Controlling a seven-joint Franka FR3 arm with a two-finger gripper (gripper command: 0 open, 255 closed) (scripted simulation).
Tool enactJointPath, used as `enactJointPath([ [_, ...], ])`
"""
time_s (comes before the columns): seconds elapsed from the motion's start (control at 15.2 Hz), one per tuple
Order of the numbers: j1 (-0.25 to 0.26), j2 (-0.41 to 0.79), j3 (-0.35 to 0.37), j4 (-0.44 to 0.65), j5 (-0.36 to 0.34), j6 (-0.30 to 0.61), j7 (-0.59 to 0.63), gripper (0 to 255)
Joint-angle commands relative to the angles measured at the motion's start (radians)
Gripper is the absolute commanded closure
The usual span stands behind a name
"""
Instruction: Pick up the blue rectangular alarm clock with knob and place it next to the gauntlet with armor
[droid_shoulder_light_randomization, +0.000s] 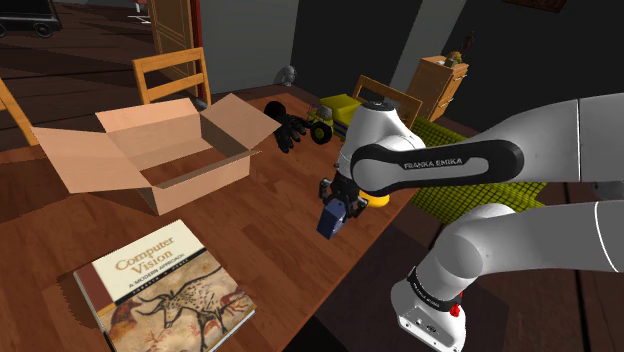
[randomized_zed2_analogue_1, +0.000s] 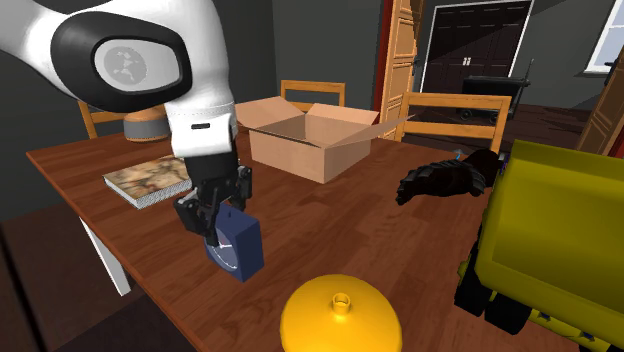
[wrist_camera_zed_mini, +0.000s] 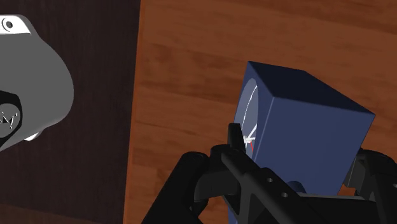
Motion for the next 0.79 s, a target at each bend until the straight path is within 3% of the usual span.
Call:
enactJointPath([
  [0.0,-0.001,-0.016,-0.008,0.012,-0.006,-0.028,0.0,255],
  [0.73,-0.008,-0.109,-0.066,0.111,-0.053,-0.218,0.004,255],
])
